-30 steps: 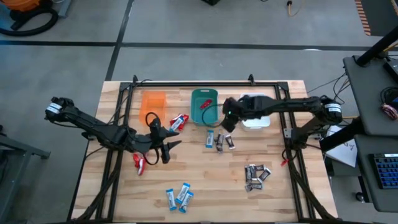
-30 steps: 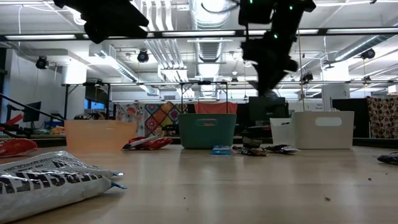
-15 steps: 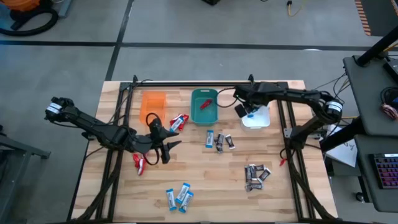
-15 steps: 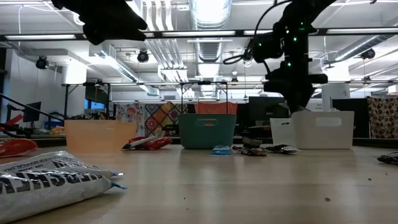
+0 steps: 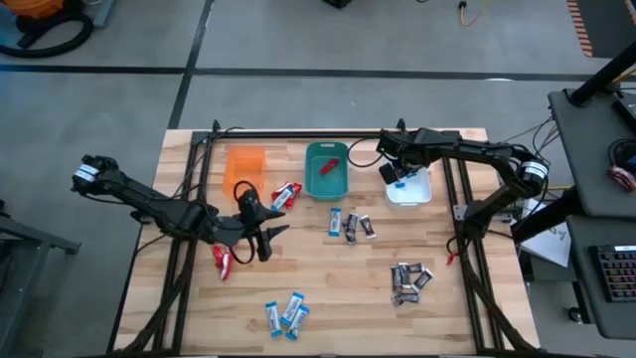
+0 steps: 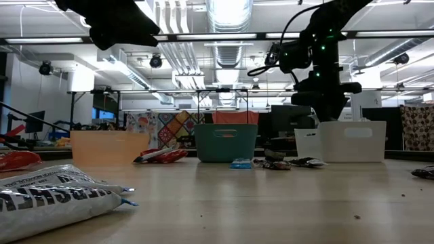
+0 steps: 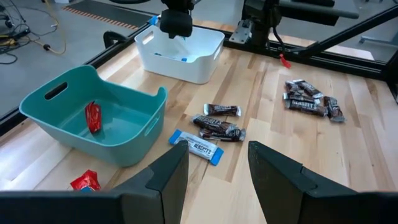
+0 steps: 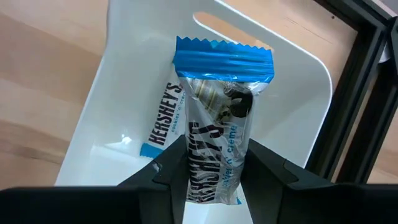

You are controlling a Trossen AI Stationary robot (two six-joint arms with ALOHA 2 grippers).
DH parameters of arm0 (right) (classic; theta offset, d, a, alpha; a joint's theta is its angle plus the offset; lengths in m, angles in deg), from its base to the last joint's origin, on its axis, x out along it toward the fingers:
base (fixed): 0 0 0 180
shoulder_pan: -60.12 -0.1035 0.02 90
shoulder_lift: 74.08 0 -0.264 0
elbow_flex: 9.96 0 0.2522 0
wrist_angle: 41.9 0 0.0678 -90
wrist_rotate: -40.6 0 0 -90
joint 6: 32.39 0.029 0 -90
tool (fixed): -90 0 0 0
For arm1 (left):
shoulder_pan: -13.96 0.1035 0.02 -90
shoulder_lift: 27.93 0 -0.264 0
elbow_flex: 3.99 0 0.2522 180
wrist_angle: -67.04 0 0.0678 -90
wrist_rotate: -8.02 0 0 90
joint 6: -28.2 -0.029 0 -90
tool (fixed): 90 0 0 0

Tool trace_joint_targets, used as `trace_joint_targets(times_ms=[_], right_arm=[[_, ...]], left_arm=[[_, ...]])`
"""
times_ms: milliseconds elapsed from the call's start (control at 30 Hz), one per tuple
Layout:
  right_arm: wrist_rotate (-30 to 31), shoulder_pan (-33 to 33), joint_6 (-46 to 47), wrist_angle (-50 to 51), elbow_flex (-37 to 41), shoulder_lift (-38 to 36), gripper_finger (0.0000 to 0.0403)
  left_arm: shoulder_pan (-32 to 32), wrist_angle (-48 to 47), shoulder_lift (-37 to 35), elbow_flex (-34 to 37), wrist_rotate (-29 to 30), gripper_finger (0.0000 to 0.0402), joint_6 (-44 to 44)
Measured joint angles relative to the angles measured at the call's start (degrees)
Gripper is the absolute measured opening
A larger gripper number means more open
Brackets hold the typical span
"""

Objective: Organize candy in baskets
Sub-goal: Put the white chocolate bar into the white bin, then put the red chocolate bar into the green bin

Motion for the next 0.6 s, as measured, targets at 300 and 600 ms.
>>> trace_joint_targets(times_ms=[300,600], right_arm=[[1.97,0.00,0.59,-0.24,0.00,-0.04,0.0187],[1.44,-1.26,0.37,-1.06,-0.64,-1.37,0.0194]], left_arm=[[0.00,-0.54,0.00,0.34,0.00,0.0151,0.73],[0.00,-3.32,0.00,0.37,-0.53,0.0151,4.34]])
